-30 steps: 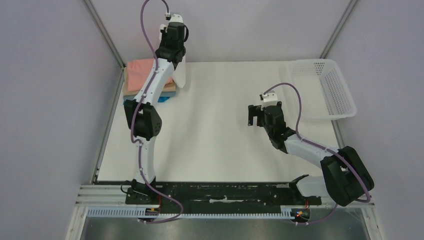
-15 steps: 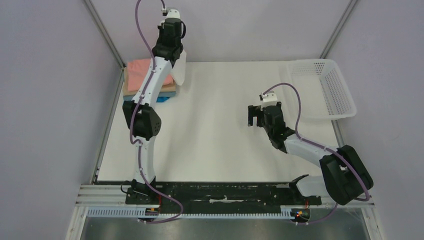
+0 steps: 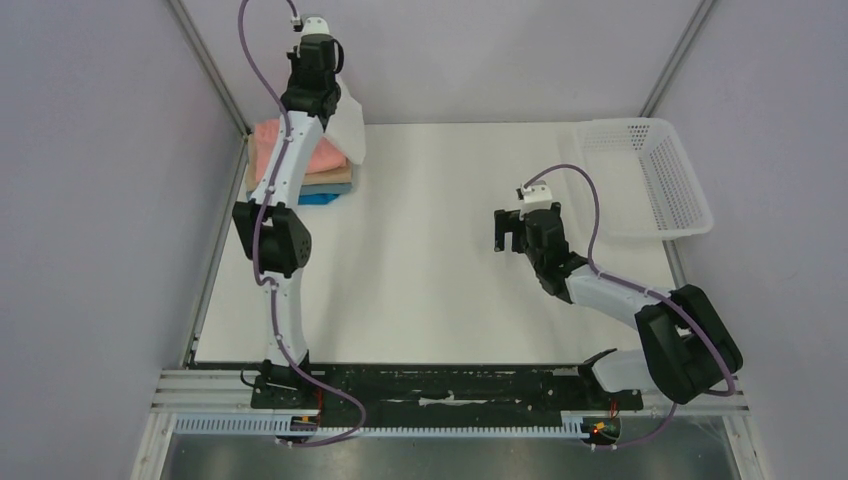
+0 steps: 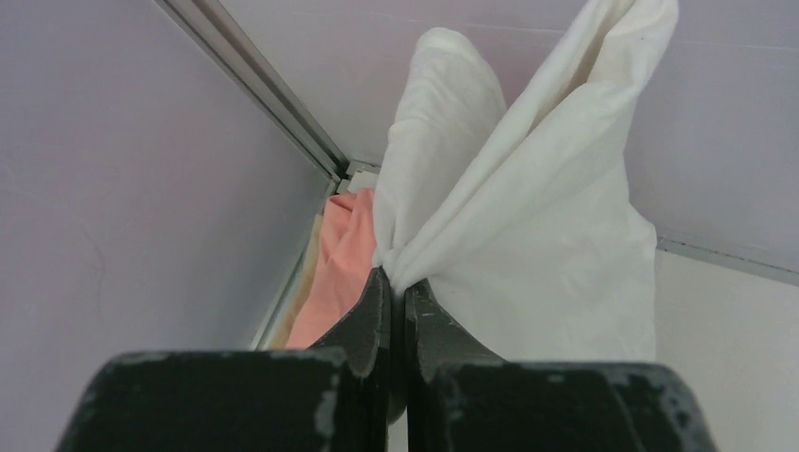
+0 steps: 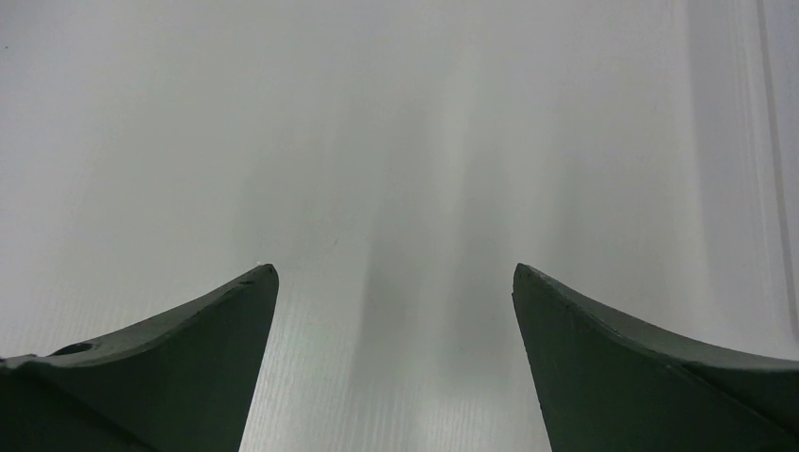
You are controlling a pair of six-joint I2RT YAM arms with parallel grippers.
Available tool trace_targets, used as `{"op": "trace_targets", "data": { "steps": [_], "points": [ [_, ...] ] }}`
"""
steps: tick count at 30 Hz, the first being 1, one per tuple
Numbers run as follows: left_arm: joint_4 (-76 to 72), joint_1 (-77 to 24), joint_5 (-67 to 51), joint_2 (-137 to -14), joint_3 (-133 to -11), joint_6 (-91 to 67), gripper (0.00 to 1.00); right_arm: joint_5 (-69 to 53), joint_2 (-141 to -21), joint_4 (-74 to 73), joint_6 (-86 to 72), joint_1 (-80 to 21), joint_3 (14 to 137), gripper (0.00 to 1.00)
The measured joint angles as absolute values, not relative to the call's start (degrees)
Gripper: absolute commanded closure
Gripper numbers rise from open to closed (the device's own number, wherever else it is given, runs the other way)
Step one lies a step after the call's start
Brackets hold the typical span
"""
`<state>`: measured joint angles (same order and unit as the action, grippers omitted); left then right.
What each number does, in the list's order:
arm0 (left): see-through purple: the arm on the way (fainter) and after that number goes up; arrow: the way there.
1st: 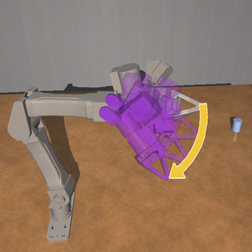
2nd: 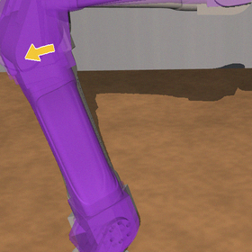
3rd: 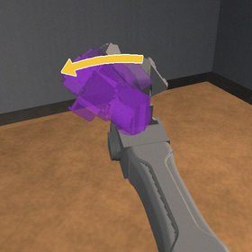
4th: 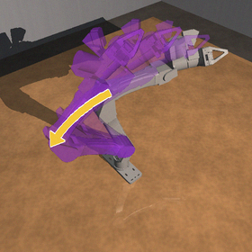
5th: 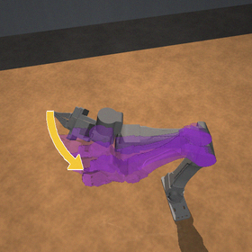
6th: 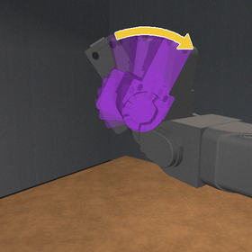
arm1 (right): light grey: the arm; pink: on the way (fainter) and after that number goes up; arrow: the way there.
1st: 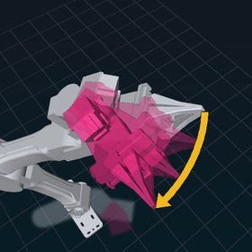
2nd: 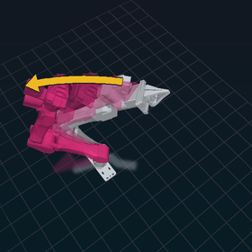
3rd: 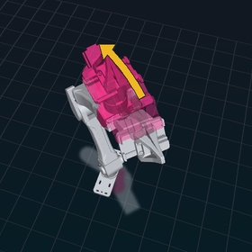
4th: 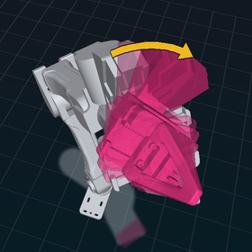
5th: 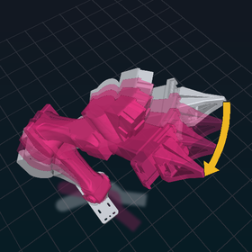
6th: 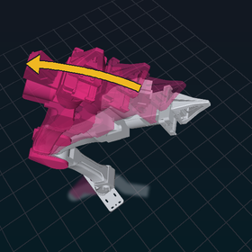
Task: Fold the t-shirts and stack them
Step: Put the neatly folded tshirt into the corner of the board with the left arm
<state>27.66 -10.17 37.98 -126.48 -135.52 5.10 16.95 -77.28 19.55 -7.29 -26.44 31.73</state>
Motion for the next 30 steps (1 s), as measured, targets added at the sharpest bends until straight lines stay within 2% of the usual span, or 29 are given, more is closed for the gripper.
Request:
{"op": "trace_targets", "data": {
  "steps": [11, 20, 30],
  "points": [
    [20.05, -6.15, 35.42, -124.70, -119.79, 3.64, 0.98, 16.60, -79.64, 18.72, -7.44, -26.44, 33.47, 0.02],
    [15.40, -3.79, 35.83, -124.70, -116.88, 1.83, 0.98, 16.49, -79.79, 18.31, -7.44, -26.44, 33.61, 0.02],
    [8.82, 4.91, 32.18, -124.57, -106.06, -1.80, 0.98, 15.81, -81.78, 17.89, -7.73, -26.44, 34.87, 0.02]
  ]
}}
